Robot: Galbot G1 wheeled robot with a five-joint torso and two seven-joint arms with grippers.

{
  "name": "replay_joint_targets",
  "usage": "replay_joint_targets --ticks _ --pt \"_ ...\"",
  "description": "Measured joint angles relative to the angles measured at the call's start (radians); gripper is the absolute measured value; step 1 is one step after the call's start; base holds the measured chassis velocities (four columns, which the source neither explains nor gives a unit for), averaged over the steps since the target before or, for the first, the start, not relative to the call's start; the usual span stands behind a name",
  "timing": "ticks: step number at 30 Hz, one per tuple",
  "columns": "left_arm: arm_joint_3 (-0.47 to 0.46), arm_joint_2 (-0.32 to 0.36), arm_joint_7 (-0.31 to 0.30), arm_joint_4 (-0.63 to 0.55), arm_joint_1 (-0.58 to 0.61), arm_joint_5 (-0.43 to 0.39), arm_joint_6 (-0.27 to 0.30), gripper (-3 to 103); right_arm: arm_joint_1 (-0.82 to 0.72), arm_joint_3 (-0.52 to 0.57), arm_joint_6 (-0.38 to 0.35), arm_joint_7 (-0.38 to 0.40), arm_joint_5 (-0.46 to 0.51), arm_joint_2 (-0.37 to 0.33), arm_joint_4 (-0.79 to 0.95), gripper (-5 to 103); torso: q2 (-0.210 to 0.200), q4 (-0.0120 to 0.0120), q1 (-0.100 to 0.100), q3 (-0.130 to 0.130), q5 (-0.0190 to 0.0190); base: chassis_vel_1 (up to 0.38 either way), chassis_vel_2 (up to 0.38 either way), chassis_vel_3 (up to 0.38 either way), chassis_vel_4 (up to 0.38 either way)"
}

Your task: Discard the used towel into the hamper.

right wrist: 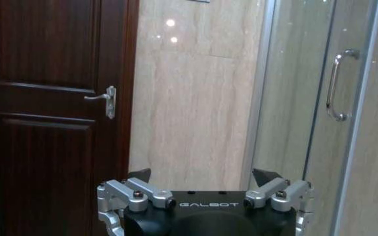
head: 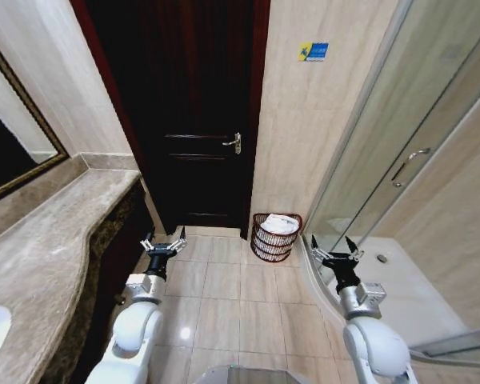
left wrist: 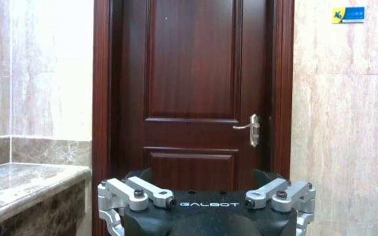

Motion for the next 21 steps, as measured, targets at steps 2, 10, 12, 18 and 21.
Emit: replay_joint_targets --ticks 2,10,12,18,21 --pt "0.001 0.000 0.000 0.000 0.001 0.001 -0.001 100 -0.001 0.000 0.001 0.000 0.000 0.000 0.001 100 0.000 0.0000 0.000 0.000 -0.0001 0.074 -0.064 -0.053 0.074" --pt "0.008 -0.002 0.000 -0.005 0.003 0.004 0.010 100 -0.008 0.001 0.004 -0.003 0.002 -0.005 0.002 100 0.000 0.0000 0.000 0.000 -0.0001 0.063 -0.074 -0.079 0.065" --pt "0.013 -0.003 0.004 -0.007 0.003 0.003 0.022 100 -0.012 0.001 0.007 -0.005 0.002 -0.005 0.002 100 0.000 -0.0001 0.000 0.000 0.0000 0.072 -0.065 -0.068 0.070" --pt "0.018 -0.003 0.009 0.000 -0.007 0.003 0.026 100 -0.011 0.004 0.009 -0.005 0.003 -0.008 -0.002 100 0.000 0.0000 0.000 0.000 0.0000 0.075 -0.062 -0.064 0.073" --pt "0.025 -0.002 0.011 0.012 -0.018 0.005 0.026 100 -0.005 0.005 0.011 -0.006 0.004 -0.010 -0.013 100 0.000 -0.0001 0.000 0.000 0.0000 0.096 -0.060 -0.050 0.090"
